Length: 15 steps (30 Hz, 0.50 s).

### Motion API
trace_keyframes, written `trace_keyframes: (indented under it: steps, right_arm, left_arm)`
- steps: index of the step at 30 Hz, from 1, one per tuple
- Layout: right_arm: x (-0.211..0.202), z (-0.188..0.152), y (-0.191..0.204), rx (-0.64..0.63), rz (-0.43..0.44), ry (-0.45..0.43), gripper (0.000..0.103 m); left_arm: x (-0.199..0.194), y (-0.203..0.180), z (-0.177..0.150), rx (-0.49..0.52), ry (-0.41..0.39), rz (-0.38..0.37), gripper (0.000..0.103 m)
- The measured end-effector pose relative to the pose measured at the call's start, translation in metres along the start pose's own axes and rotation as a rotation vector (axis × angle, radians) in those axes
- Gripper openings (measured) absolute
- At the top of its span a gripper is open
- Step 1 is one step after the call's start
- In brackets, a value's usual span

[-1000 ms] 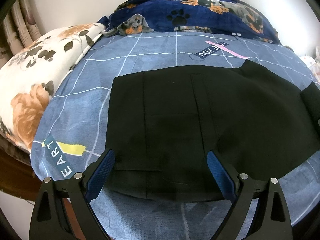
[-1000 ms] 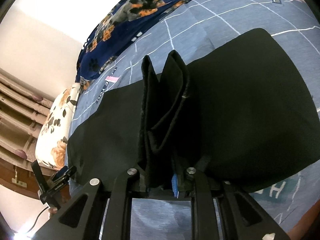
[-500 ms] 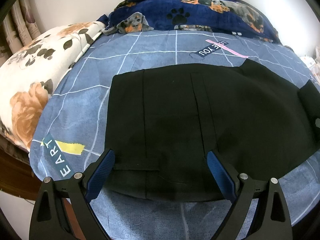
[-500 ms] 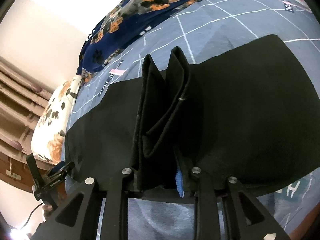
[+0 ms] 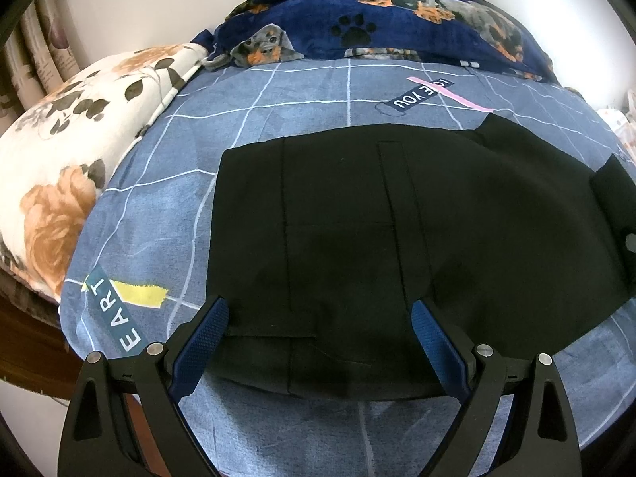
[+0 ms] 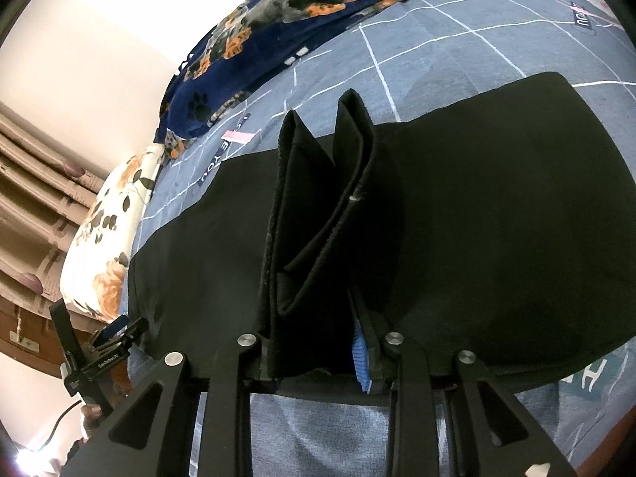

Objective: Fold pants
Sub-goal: 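Hold the hems with the right gripper and pull them taut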

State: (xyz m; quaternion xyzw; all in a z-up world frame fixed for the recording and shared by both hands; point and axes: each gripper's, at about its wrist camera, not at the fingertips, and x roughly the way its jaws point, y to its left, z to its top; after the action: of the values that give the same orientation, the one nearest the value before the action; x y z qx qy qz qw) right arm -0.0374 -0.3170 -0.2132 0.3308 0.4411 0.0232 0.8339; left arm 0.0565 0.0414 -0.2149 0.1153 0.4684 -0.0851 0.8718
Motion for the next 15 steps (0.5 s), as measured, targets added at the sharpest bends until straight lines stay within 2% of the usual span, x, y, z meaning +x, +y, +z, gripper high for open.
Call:
trace_keyframes:
  steps: [15]
  right_arm:
    - [0.0013, -0.0022, 0.0068, -0.02, -0.005, 0.004, 0.032]
  left_arm:
    - [0.0006, -0.0006, 0.0004, 0.0, 0.002, 0.002, 0.093]
